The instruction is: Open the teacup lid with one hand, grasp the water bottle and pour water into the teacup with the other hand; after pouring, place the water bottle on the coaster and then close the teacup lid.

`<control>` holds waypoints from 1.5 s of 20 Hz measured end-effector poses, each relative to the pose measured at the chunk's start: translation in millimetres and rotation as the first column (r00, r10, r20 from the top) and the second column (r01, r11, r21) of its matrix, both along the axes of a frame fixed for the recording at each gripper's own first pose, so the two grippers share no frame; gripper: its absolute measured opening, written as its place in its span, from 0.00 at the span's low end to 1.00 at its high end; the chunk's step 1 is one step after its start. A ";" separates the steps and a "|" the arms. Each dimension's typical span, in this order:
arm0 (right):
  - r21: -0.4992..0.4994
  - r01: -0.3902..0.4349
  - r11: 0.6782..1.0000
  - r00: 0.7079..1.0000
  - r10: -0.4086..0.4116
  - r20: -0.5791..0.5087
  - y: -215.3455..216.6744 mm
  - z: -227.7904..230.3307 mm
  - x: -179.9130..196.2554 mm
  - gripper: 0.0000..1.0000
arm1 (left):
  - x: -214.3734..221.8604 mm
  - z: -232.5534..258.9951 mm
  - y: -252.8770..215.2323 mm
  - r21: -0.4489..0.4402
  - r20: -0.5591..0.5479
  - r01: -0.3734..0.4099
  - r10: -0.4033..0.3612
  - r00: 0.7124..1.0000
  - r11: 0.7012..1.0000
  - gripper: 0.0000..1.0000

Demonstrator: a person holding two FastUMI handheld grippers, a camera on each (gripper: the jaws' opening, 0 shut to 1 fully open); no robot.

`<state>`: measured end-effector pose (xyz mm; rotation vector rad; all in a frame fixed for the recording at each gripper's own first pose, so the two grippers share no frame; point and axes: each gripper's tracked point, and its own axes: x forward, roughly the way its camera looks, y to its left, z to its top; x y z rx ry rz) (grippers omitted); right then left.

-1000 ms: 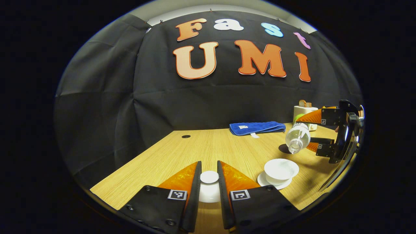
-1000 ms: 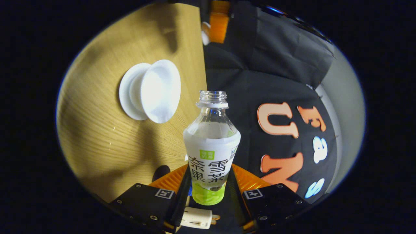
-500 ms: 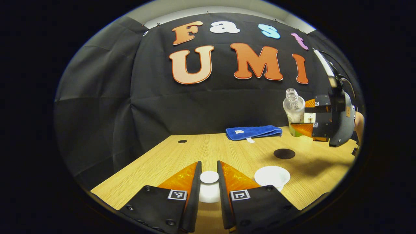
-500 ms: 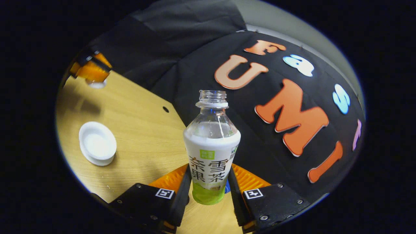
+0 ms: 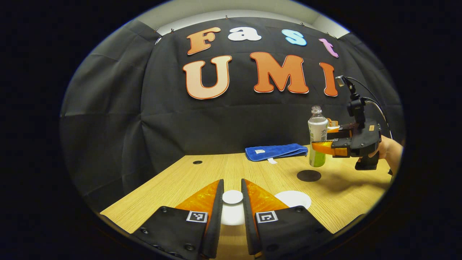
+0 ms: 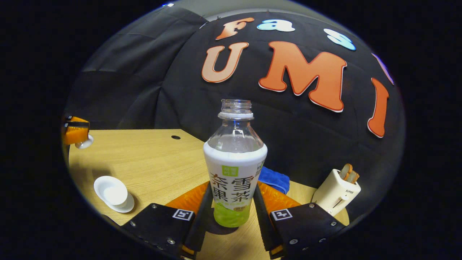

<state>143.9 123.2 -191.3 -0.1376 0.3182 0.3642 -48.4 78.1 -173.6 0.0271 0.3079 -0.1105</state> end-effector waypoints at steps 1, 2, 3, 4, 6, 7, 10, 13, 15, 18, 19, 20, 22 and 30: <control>0.026 0.013 1.000 1.000 -0.013 -0.015 0.0 -3.8 4.1 0.64 | -0.1 1.3 -2.0 -0.006 0.004 -0.002 0.002 1.000 1.000 0.34; 0.050 0.024 0.998 0.999 -0.023 -0.029 0.3 -6.7 7.1 0.64 | -0.2 4.0 -3.1 -0.012 0.012 -0.003 0.003 1.000 1.000 0.34; 0.071 0.033 0.997 0.998 -0.030 -0.048 0.5 -10.1 7.5 0.64 | -1.4 5.4 -3.9 -0.013 0.015 -0.001 0.001 1.000 1.000 0.34; 0.086 0.038 0.996 0.997 -0.033 -0.065 -0.6 -13.7 7.6 0.64 | -0.9 5.1 -4.2 -0.011 0.019 -0.002 0.002 1.000 1.000 0.34; 0.095 0.042 0.995 0.995 -0.033 -0.090 0.0 -22.4 9.5 0.64 | -1.4 5.7 -4.4 -0.009 0.019 -0.002 0.003 1.000 1.000 0.34; 0.094 0.040 0.995 0.995 -0.031 -0.096 0.3 -25.6 10.4 0.64 | -1.9 6.3 -4.7 -0.012 0.018 -0.001 0.002 1.000 1.000 0.34; 0.086 0.033 0.996 0.993 -0.023 -0.119 3.6 -36.6 9.5 0.64 | -2.0 4.3 -8.6 -0.019 0.013 0.000 0.000 1.000 1.000 0.34; 0.108 0.042 0.993 0.988 -0.025 -0.154 5.0 -47.8 6.0 0.64 | -2.5 4.9 -14.5 -0.031 0.018 0.007 -0.006 1.000 0.999 0.34; 0.137 0.060 0.989 0.987 -0.039 -0.155 3.5 -47.2 7.1 0.64 | -1.5 10.0 -21.9 -0.049 0.031 0.015 -0.014 0.999 0.999 0.34; 0.155 0.077 0.985 0.985 -0.051 -0.167 1.3 -48.7 7.2 0.64 | -1.6 12.0 -35.0 -0.082 0.032 0.038 -0.036 0.999 0.996 0.34; 0.149 0.082 0.985 0.984 -0.056 -0.171 0.2 -49.2 7.7 0.64 | -1.0 12.3 -40.2 -0.096 0.033 0.042 -0.039 0.999 0.994 0.34; 0.147 0.078 0.986 0.984 -0.053 -0.167 0.3 -48.3 5.4 0.69 | 0.6 12.1 -45.8 -0.113 0.031 0.050 -0.047 0.998 0.992 0.34; 0.135 0.067 0.989 0.990 -0.048 -0.135 -1.0 -44.2 5.0 0.83 | 0.7 13.0 -58.8 -0.143 0.037 0.067 -0.063 0.997 0.987 0.34; 0.150 0.097 0.984 0.994 -0.088 -0.061 -21.8 -19.2 -10.0 0.99 | 7.9 -10.9 -99.7 -0.165 -0.001 0.116 -0.118 0.993 0.979 0.34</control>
